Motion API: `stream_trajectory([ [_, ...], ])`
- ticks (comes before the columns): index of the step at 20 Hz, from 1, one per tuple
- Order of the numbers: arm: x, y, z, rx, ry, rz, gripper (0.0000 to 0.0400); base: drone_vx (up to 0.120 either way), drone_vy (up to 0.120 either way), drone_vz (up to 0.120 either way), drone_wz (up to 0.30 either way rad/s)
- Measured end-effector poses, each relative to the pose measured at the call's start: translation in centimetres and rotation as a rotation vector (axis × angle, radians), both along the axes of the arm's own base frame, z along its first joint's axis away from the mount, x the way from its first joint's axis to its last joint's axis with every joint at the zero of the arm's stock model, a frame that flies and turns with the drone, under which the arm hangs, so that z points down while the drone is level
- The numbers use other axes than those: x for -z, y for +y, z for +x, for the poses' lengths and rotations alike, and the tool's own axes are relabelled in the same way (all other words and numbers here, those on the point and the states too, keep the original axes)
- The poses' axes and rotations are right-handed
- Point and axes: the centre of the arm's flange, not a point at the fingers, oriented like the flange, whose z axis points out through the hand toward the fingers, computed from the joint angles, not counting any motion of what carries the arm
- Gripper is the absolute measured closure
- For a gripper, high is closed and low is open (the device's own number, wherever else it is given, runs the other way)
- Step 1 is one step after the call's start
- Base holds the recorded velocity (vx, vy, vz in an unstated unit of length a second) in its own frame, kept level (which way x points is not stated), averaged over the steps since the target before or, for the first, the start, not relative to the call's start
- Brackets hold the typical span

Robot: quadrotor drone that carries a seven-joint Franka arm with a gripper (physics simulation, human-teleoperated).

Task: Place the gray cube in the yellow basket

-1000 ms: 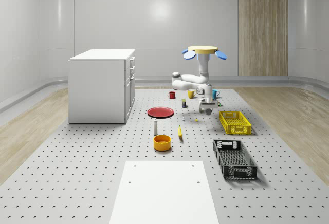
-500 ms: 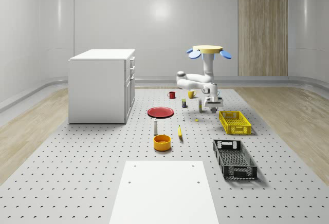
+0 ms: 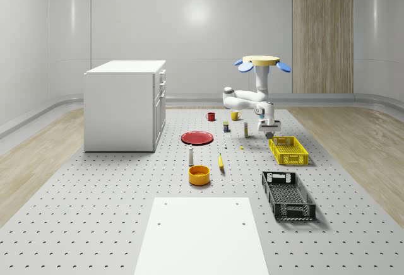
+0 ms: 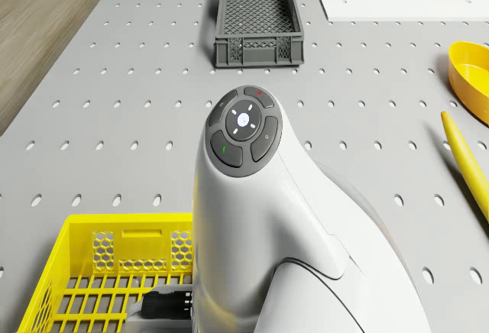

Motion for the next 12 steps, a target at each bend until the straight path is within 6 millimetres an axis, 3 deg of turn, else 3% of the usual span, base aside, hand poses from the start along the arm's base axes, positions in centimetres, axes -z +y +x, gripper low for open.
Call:
stream_trajectory([
  [12,0.0,0.0,0.0,0.0,0.0,0.0,0.015,0.0,0.12,0.0,0.0],
])
